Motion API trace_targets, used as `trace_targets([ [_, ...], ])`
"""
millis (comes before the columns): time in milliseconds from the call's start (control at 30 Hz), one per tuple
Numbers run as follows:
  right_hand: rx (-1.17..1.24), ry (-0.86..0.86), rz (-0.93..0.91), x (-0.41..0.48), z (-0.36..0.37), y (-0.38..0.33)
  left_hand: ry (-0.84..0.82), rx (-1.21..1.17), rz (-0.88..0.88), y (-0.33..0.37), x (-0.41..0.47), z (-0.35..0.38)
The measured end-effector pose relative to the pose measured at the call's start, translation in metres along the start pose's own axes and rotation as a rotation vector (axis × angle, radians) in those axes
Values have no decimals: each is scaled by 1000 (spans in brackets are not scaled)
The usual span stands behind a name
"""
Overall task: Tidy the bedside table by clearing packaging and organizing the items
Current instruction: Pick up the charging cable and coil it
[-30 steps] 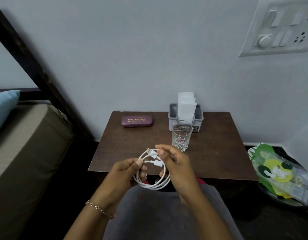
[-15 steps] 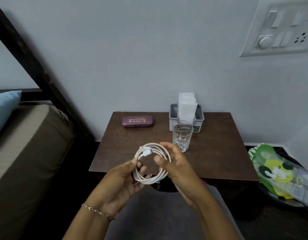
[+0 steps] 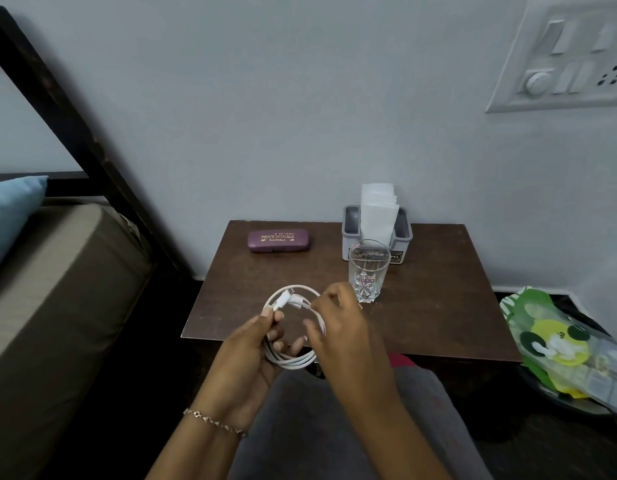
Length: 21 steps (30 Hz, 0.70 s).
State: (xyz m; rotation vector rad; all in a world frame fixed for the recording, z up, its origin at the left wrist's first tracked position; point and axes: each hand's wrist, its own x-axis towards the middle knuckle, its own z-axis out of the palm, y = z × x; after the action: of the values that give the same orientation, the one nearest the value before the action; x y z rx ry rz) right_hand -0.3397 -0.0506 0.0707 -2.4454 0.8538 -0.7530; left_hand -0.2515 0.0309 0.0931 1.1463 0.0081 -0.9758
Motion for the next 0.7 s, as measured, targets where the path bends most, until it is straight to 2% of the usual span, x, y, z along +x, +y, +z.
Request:
trace_targets([
  [100, -52, -68, 51, -1, 3, -1, 4, -38, -34, -2, 1, 1],
  [200, -209, -5, 47, -3, 8, -2, 25, -45, -41, -5, 3, 0],
  [267, -226, 21, 29, -4, 10, -2, 32, -77, -40, -5, 4, -1],
  [367, 82, -12, 118, -1, 9, -3, 2, -195, -28, -3, 3, 0],
  [500, 948, -17, 567, 2, 0, -4, 20, -254, 25, -4, 2, 3],
  [533, 1071, -35, 632, 3, -2, -5, 28, -222, 48, -5, 2, 4],
  [700, 1026, -185, 614, 7, -10, 0, 31, 50, 196, -6, 0, 14],
])
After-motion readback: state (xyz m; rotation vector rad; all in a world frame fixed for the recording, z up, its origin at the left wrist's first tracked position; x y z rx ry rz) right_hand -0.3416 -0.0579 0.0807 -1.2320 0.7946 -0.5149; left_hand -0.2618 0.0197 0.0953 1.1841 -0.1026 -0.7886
